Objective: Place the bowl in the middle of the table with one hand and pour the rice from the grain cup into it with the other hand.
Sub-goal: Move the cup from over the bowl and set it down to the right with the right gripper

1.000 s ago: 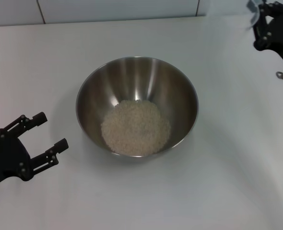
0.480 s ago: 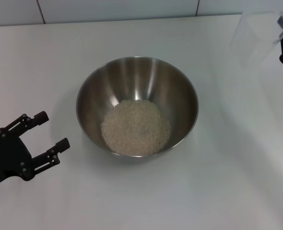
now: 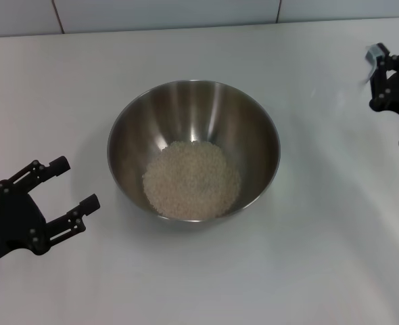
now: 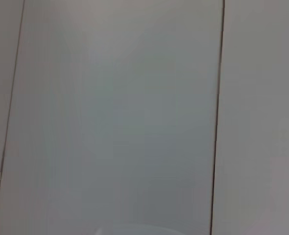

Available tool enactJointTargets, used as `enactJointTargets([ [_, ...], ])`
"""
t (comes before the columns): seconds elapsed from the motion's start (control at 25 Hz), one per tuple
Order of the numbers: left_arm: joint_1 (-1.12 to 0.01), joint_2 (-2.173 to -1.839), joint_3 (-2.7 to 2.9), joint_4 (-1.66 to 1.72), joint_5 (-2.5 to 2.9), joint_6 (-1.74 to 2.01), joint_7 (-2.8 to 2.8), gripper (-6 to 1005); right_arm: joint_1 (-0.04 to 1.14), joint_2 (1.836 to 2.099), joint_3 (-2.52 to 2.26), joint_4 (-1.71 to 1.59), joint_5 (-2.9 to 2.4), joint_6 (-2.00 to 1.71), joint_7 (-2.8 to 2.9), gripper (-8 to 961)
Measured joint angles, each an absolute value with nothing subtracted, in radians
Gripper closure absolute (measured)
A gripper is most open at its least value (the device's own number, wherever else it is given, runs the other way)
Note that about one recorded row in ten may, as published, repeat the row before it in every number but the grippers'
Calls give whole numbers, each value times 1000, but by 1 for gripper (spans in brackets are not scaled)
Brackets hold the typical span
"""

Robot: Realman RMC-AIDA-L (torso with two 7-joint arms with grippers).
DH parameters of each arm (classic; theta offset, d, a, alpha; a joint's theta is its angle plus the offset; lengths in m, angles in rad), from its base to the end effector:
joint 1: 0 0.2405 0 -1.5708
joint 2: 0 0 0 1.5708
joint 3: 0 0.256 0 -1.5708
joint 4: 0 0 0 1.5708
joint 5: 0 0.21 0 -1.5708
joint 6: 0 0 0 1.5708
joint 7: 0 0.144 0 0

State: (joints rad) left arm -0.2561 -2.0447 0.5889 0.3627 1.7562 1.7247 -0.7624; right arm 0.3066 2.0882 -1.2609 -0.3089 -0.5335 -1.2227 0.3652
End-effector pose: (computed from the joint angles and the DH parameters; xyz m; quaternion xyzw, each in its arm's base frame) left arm -0.3254 0.2296 0.0013 -0.8865 -0.1387 -0.3572 0.2593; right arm 0.3228 0.3138 0.0026 -0.7608 0.1503 0.3174 0.5457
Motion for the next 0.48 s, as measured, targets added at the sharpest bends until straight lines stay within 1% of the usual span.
enactJointTargets([
  [0.48,-250,-2045,589,363,1756,1742,-762,188,383,2086,-1266,-167,-538,-1148,336,938],
])
